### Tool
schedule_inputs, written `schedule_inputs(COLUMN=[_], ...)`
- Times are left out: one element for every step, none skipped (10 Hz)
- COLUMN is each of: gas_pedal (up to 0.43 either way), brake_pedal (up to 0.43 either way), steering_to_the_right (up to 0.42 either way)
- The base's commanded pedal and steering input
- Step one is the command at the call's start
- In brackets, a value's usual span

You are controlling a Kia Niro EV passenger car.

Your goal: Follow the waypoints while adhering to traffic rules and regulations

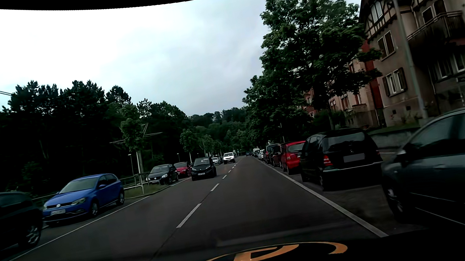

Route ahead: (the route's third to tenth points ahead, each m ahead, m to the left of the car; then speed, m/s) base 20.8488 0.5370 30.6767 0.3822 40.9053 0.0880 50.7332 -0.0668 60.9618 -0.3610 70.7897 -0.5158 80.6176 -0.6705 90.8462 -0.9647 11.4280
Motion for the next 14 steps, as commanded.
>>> schedule_inputs(gas_pedal=[0.067, 0.067, 0.067, 0.079, 0.079, 0.079, 0.087, 0.087, 0.087, 0.087, 0.098, 0.098, 0.110, 0.110], brake_pedal=[0.000, 0.000, 0.000, 0.000, 0.000, 0.000, 0.000, 0.000, 0.000, 0.000, 0.000, 0.000, 0.000, 0.000], steering_to_the_right=[-0.003, 0.001, 0.002, 0.002, 0.001, 0.001, 0.000, 0.001, 0.000, 0.000, -0.001, -0.001, -0.002, -0.004])
